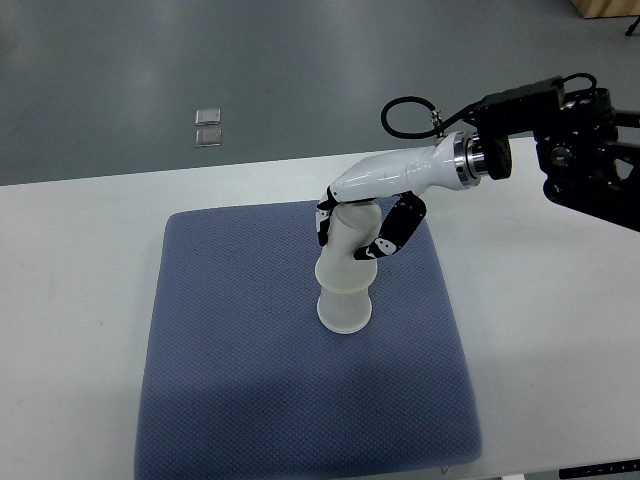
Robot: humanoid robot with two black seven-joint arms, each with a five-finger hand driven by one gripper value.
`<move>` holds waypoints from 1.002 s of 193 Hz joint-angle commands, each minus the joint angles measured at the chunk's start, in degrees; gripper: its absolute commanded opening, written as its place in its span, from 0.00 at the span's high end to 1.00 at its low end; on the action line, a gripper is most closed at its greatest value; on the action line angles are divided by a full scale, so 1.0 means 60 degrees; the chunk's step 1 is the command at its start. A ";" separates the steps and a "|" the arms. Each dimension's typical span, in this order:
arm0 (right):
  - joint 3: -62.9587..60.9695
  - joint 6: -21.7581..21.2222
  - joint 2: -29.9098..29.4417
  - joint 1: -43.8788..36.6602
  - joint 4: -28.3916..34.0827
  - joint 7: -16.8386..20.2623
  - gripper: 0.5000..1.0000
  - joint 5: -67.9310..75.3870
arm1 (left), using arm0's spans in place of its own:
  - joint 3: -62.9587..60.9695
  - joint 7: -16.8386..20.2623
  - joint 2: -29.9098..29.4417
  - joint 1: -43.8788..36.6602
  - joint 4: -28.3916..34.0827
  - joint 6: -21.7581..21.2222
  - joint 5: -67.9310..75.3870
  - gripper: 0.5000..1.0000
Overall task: Stack paper cups
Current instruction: 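Open the right hand and lift it away from the stacked cups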
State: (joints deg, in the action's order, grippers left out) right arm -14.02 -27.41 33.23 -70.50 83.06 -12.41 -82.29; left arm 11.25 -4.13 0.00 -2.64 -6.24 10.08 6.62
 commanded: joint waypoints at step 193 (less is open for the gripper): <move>-0.1369 0.1419 -0.0866 0.1964 -0.3193 -0.0012 0.16 0.5568 | 0.0000 0.0000 0.0000 0.0000 -0.0001 0.0005 -0.0004 0.00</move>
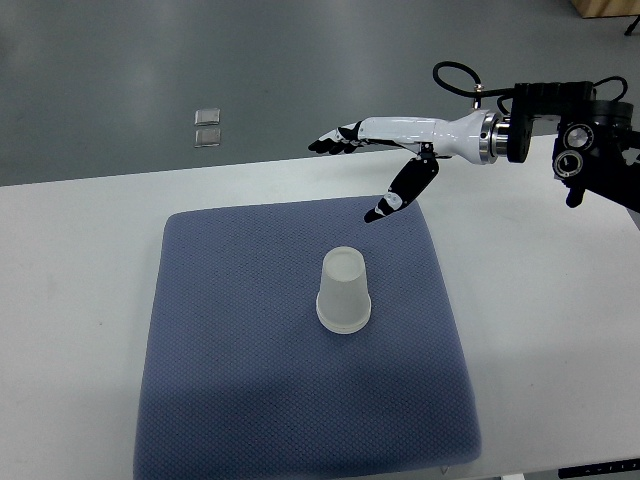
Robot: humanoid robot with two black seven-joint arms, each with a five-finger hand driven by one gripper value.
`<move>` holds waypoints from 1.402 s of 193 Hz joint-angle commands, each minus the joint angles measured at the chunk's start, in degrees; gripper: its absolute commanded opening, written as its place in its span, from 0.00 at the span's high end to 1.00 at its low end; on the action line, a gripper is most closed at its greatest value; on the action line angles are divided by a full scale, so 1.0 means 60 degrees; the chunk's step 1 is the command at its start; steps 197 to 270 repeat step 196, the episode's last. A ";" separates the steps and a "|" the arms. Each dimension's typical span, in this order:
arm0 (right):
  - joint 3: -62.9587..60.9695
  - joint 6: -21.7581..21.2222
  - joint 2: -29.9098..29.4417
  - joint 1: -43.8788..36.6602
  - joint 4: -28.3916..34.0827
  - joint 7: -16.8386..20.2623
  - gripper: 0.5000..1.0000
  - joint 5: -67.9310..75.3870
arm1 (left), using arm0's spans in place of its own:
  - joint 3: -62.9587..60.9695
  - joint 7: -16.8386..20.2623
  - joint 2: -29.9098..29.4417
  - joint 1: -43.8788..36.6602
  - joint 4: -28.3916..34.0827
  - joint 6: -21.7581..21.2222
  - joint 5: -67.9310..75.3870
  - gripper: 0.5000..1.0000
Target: Stack paper cups
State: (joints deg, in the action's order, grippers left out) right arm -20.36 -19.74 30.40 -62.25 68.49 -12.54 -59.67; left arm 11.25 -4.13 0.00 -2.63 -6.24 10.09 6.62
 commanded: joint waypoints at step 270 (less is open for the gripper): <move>-0.0488 -0.1383 -0.2064 0.2055 -0.4575 0.2031 0.15 0.9638 | 0.0000 0.0000 0.0000 0.0000 0.0000 0.0003 -0.0005 0.00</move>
